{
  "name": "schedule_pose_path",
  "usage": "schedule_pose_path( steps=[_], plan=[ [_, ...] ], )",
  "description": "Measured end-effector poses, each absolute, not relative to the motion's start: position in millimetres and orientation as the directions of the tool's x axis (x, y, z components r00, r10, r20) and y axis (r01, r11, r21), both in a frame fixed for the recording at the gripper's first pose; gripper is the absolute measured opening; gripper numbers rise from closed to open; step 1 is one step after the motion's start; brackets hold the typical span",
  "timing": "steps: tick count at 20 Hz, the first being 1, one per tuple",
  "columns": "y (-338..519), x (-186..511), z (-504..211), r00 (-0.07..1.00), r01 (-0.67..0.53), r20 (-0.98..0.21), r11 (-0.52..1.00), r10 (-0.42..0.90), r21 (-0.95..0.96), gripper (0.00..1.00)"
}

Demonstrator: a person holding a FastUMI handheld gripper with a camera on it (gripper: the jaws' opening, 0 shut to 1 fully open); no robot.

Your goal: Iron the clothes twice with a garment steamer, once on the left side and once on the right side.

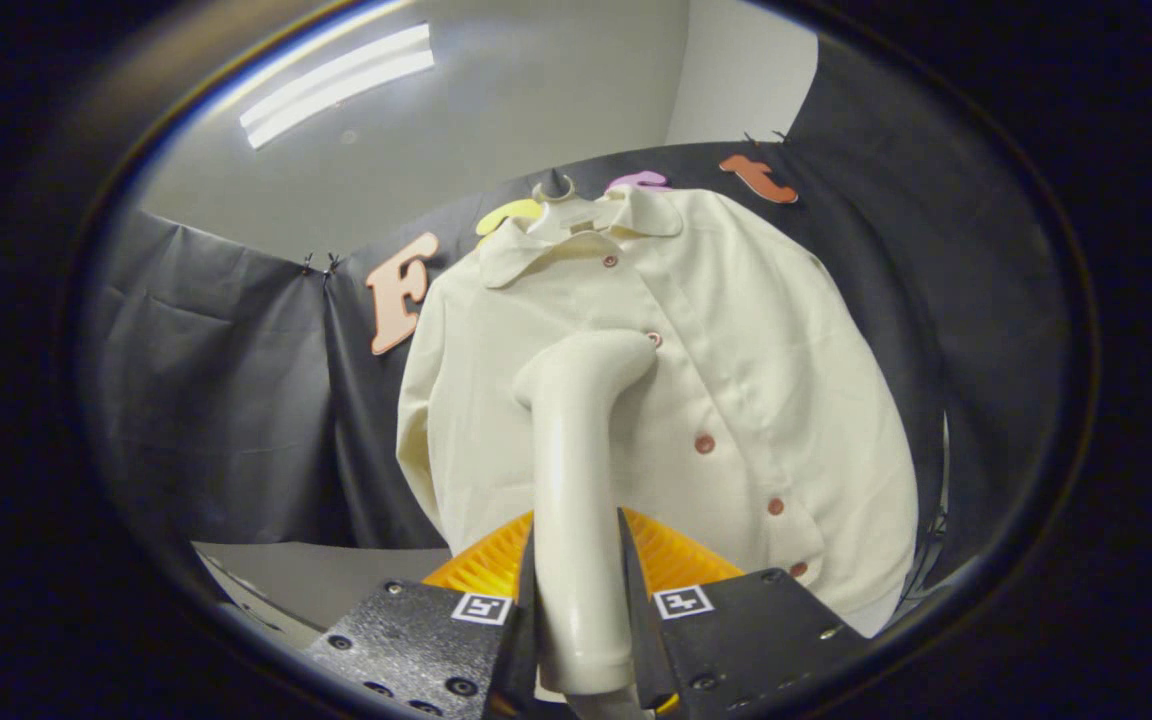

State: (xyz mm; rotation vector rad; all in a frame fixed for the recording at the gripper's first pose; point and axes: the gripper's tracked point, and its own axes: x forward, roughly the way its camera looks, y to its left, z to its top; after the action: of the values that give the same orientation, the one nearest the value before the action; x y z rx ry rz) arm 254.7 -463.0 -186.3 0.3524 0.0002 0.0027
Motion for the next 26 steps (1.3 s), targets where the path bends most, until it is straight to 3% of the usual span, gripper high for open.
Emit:
schedule_pose_path(
  steps=[26],
  plan=[
    [-412.9,160.4,-345.5,0.965,0.031,-0.256,0.945,0.057,0.325,0.38]
  ],
)
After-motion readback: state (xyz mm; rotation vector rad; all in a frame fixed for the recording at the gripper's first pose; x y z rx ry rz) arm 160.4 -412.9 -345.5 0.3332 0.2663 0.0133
